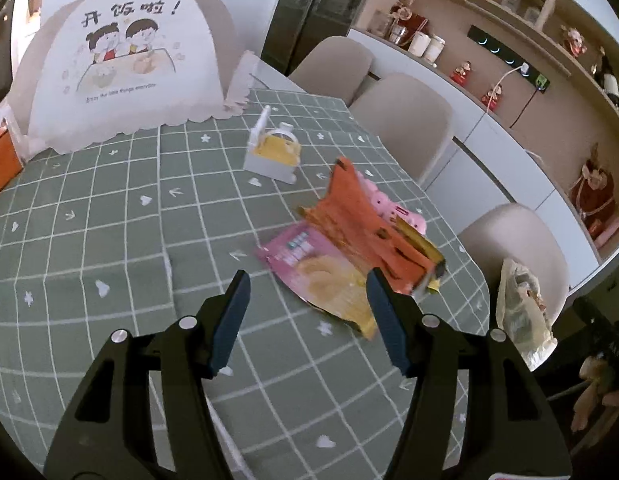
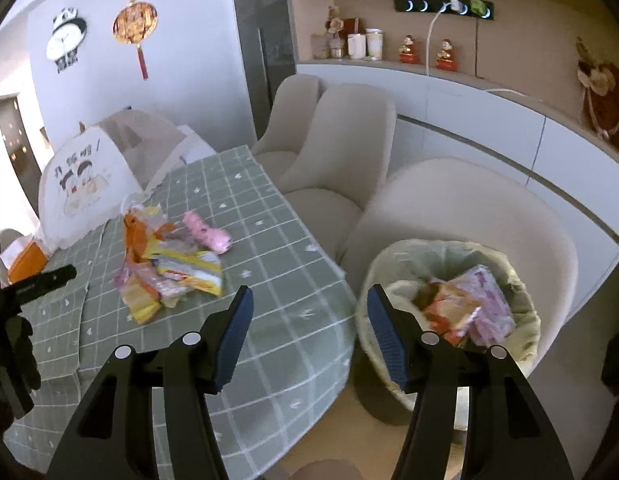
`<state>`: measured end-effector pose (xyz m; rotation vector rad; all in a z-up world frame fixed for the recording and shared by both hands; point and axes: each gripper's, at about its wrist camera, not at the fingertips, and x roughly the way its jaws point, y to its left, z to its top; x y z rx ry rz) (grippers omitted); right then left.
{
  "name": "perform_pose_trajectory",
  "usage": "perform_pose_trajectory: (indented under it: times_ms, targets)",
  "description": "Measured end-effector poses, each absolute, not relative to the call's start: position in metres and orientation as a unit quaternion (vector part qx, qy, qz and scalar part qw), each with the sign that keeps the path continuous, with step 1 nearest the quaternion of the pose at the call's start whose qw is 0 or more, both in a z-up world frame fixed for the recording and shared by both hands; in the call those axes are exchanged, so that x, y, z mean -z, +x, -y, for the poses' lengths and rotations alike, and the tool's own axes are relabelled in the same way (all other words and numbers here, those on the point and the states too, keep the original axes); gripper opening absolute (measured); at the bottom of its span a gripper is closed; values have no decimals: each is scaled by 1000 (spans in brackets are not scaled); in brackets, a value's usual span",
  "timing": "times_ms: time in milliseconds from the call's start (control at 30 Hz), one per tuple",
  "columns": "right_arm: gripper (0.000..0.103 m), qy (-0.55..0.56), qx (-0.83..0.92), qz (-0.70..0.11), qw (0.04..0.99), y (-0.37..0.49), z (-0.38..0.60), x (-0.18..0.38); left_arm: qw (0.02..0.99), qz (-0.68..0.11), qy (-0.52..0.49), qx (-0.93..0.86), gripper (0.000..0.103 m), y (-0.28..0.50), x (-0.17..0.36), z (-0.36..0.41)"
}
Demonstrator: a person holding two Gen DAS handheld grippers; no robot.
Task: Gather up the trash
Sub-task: 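Move both open grippers back over the table toward the remaining snack bags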
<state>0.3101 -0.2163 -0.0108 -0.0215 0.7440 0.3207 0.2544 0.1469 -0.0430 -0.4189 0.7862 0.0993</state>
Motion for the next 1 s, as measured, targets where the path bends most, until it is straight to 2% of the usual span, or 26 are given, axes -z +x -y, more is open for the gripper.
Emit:
perform_pose_trajectory:
  times_ms: [333, 467, 600, 767, 1000]
  targets:
    - [56, -16, -162, -378, 911, 301, 159, 27, 895, -381, -228, 38, 58, 298, 41, -139]
    - [56, -29, -216, -375, 901, 307, 142, 33, 904, -365, -221, 29, 58, 311, 37, -133]
    - [56, -25, -265, -400, 877, 329, 114, 43, 903, -360, -234, 11, 58, 295, 37, -145]
    - [56, -56, -295, -382, 874, 366, 63, 47, 898, -374, -232, -10, 58, 272, 43, -167]
    - [55, -34, -282, -449, 847, 423, 26, 101, 888, -397, -232, -19, 59, 250, 56, -189]
